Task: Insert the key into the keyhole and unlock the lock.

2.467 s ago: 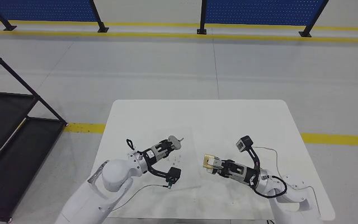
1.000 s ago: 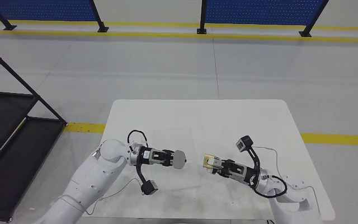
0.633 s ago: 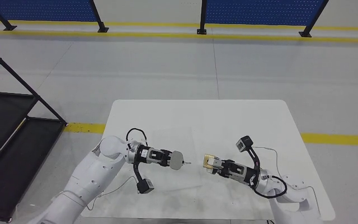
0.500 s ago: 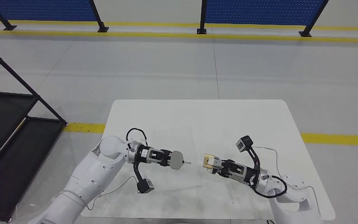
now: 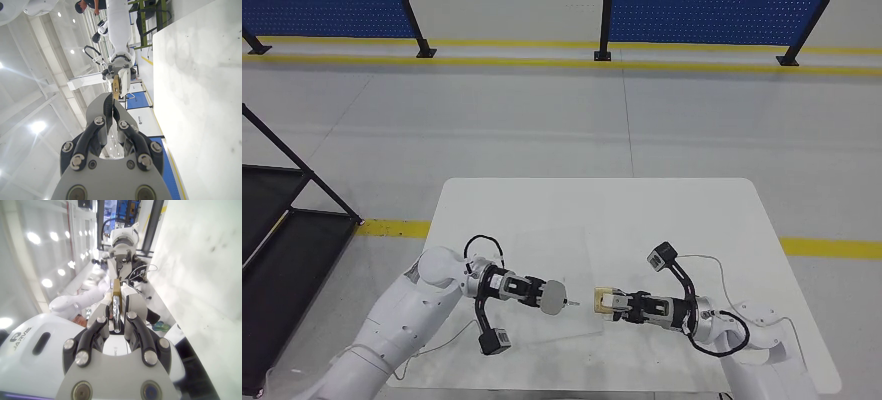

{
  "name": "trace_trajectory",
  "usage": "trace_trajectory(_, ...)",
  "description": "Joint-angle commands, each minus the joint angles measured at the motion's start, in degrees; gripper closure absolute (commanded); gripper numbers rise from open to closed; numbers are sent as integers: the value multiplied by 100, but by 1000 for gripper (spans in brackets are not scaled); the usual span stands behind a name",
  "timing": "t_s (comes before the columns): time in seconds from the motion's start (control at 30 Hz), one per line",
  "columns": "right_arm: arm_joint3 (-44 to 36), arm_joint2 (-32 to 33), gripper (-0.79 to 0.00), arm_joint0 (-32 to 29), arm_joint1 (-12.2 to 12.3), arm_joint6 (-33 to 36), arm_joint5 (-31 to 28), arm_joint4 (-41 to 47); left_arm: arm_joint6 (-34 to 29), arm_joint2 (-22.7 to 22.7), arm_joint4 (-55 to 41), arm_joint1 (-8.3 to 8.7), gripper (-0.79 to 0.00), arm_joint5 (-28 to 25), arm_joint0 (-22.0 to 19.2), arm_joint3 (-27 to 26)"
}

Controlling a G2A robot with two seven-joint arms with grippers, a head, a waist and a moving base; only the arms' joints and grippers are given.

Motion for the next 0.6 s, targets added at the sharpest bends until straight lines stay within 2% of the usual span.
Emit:
trace_trajectory(0.0, -9, -47, 0, 16, 11, -64, -21, -63, -11, 12, 1, 2, 0, 16, 4, -1)
trace_trajectory(0.57, -138, -236, 0, -15, 126, -506, -284, -329, -183, 189, -37, -19, 0, 117, -91, 112)
